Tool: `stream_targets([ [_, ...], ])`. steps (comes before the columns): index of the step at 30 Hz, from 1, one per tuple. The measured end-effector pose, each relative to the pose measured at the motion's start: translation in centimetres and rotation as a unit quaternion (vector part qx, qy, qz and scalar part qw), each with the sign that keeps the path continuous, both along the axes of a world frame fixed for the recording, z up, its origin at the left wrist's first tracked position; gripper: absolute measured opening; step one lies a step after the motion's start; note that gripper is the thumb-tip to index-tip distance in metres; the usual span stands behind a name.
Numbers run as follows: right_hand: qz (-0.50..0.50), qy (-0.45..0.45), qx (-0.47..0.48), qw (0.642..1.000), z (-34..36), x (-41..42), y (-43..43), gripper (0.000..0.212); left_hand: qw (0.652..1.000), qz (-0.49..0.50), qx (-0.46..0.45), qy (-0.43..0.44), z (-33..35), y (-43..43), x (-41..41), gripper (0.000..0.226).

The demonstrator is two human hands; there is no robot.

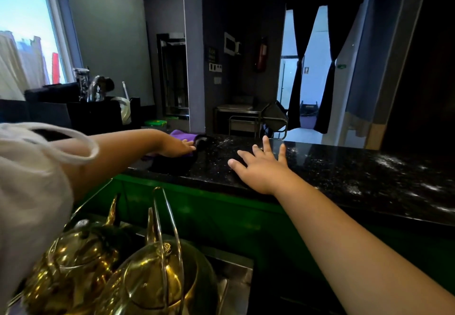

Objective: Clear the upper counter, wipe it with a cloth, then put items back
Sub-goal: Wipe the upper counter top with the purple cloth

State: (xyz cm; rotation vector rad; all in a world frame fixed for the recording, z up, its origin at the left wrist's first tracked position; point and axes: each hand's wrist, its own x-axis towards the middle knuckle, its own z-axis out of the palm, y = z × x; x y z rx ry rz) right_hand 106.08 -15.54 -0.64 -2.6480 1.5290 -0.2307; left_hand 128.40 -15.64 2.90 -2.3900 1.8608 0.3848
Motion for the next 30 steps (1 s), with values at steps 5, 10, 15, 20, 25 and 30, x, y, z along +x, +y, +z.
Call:
stream_targets([
  [5, -0.001, -0.001, -0.004, 1.0, -0.2, 0.2, -0.5, 0.06, 0.999, 0.034, -0.041, -0.005, 0.8, -3.0, -1.6, 0.049],
  [10, 0.0, 0.002, 0.003, 1.0, -0.3, 0.3, -0.8, 0.059, 0.999, 0.025, -0.036, 0.031, 1.1, -5.5, -3.4, 0.038],
  [15, -0.001, -0.007, -0.002, 1.0, -0.3, 0.2, -0.7, 0.059, 0.999, 0.011, -0.024, 0.033, 1.8, -4.5, -6.0, 0.058],
  [20, -0.005, -0.037, -0.021, 0.999, -0.2, 0.2, -0.4, 0.058, 0.998, -0.044, 0.022, 0.048, 1.4, -3.0, -6.4, 0.051],
  [25, -0.027, -0.116, -0.125, 0.985, 0.1, 0.0, 0.3, 0.05, 0.997, -0.051, 0.033, 0.046, 1.1, 0.0, -6.8, 0.054],
  [30, 0.011, -0.161, -0.163, 0.973, 0.1, -1.1, 2.7, 0.042, 0.998, -0.06, 0.028, 0.011, 1.2, 3.2, -8.0, 0.049],
])
